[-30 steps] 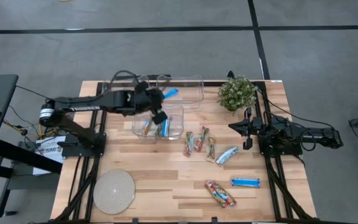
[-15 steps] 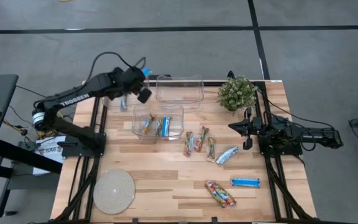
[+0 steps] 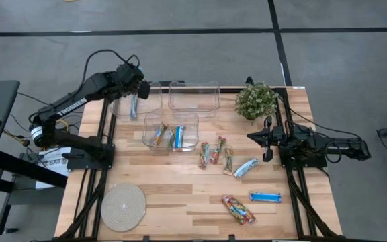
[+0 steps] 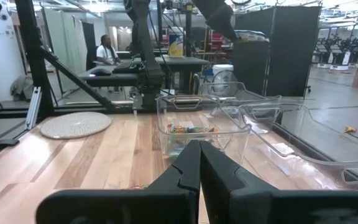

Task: Pick and place Granola Bars by type
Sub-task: Put the blue granola bar into the top left transparent bin

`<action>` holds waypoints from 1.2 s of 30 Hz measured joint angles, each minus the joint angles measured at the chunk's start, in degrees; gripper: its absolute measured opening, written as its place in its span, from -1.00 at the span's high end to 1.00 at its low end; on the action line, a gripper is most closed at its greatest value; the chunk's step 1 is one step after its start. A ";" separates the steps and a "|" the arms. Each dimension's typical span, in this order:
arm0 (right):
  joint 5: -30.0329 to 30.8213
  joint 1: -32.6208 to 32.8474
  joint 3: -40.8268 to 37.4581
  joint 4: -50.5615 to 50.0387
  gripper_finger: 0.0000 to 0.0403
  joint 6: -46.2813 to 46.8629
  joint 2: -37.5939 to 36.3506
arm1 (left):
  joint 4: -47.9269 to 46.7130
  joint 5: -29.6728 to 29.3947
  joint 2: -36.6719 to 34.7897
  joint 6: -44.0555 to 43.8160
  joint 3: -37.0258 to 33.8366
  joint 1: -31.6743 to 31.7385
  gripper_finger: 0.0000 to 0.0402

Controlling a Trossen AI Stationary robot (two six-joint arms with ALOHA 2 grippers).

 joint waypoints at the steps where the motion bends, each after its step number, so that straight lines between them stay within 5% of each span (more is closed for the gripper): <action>1: 0.00 0.00 0.00 0.00 1.00 -0.02 0.00 | 0.00 0.03 0.03 -0.74 0.00 0.26 0.64; 17: 0.00 0.00 -0.01 0.00 1.00 -0.01 -0.01 | -0.77 0.01 0.38 -6.06 0.01 1.54 0.64; 36: 0.00 0.01 0.00 0.00 1.00 0.00 0.00 | -2.09 5.74 12.66 -9.77 0.02 1.91 0.64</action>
